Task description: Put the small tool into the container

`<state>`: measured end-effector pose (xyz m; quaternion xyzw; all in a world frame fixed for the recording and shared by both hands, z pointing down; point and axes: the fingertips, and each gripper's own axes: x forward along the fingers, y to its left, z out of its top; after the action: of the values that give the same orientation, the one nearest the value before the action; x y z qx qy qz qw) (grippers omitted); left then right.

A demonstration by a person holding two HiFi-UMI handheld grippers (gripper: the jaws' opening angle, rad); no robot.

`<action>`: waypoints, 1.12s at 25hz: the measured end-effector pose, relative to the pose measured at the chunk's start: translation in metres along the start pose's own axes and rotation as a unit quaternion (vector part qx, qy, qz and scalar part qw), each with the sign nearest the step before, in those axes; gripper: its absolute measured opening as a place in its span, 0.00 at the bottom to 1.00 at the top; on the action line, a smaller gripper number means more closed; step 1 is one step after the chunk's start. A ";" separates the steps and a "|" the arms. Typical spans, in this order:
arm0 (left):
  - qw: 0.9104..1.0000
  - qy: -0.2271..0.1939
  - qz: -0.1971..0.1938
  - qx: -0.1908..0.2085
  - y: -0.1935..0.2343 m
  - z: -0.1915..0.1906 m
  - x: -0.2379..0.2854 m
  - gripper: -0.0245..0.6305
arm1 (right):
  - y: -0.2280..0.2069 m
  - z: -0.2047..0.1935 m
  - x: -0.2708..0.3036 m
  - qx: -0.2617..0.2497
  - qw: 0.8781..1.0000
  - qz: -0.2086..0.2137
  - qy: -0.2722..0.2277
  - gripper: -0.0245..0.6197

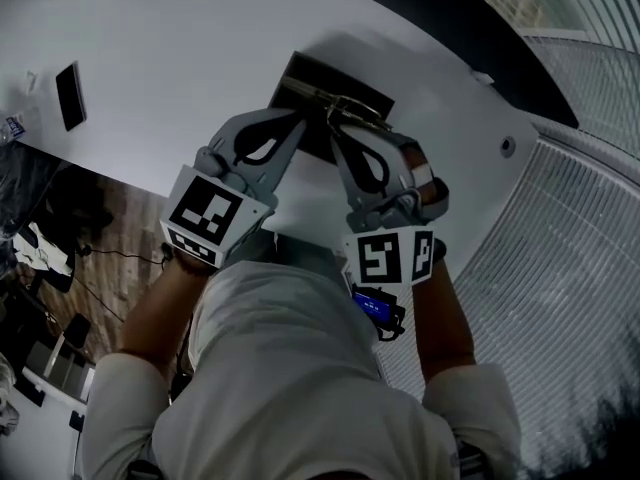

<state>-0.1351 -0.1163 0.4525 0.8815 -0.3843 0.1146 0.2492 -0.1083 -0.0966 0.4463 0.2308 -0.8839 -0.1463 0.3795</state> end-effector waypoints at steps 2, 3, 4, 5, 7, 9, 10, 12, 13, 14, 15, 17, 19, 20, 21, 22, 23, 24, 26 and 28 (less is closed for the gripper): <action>1.000 0.004 -0.001 -0.003 0.000 -0.005 0.003 0.04 | 0.002 -0.006 0.003 -0.001 1.000 0.002 0.007 0.05; 1.000 0.007 -0.001 -0.004 0.000 -0.009 0.004 0.04 | 0.003 -0.008 0.004 0.000 1.000 0.002 0.011 0.05; 1.000 0.010 -0.002 -0.006 0.000 -0.012 0.004 0.04 | 0.003 -0.011 0.006 0.001 1.000 0.002 0.013 0.05; 1.000 0.013 -0.002 -0.008 0.000 -0.015 0.005 0.04 | 0.003 -0.014 0.007 0.002 1.000 0.002 0.015 0.05; 1.000 0.018 -0.001 -0.011 0.000 -0.022 0.005 0.04 | 0.006 -0.020 0.011 0.004 1.000 0.002 0.018 0.05; 1.000 0.024 0.002 -0.008 0.002 -0.029 0.007 0.04 | 0.008 -0.027 0.016 0.002 1.000 0.004 0.020 0.05; 1.000 0.027 0.003 -0.006 0.003 -0.032 0.009 0.04 | 0.009 -0.029 0.019 0.000 1.000 0.005 0.021 0.05; 0.999 0.032 0.004 -0.007 0.003 -0.034 0.011 0.04 | 0.009 -0.033 0.022 -0.007 1.000 0.009 0.027 0.05; 0.999 0.034 0.003 -0.010 0.003 -0.035 0.012 0.04 | 0.010 -0.034 0.023 -0.011 0.999 0.011 0.031 0.05; 0.999 0.035 0.003 -0.014 0.003 -0.036 0.012 0.04 | 0.011 -0.035 0.024 -0.015 0.999 0.013 0.034 0.05; 0.999 0.036 0.002 -0.017 0.003 -0.037 0.012 0.04 | 0.012 -0.036 0.026 -0.018 0.999 0.015 0.037 0.05; 0.999 0.040 0.001 -0.019 0.006 -0.038 0.012 0.04 | 0.012 -0.038 0.031 -0.019 0.999 0.018 0.043 0.05; 0.999 0.044 0.000 -0.022 0.006 -0.042 0.012 0.04 | 0.012 -0.041 0.034 -0.015 0.998 0.020 0.049 0.05; 0.999 0.045 0.000 -0.023 0.006 -0.045 0.012 0.04 | 0.013 -0.043 0.035 -0.013 0.998 0.020 0.052 0.05; 0.999 0.046 -0.001 -0.025 0.007 -0.046 0.012 0.04 | 0.012 -0.044 0.036 -0.011 0.998 0.020 0.054 0.05; 0.999 0.046 -0.001 -0.028 0.010 -0.046 0.011 0.04 | 0.012 -0.044 0.039 -0.010 0.998 0.022 0.057 0.05; 0.998 0.046 -0.001 -0.031 0.014 -0.045 0.010 0.04 | 0.010 -0.041 0.043 -0.010 0.998 0.024 0.059 0.05; 0.998 0.046 0.000 -0.033 0.020 -0.043 0.008 0.04 | 0.009 -0.038 0.048 -0.011 0.998 0.027 0.062 0.05; 0.998 0.046 0.000 -0.035 0.029 -0.040 0.006 0.04 | 0.006 -0.031 0.056 -0.013 0.997 0.032 0.066 0.05; 0.998 0.047 0.000 -0.035 0.032 -0.039 0.006 0.04 | 0.005 -0.029 0.059 -0.014 0.997 0.035 0.069 0.05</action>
<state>-0.1552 -0.1183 0.4989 0.8662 -0.3756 0.1422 0.2974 -0.1239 -0.1256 0.5037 0.2038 -0.8611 -0.1294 0.4475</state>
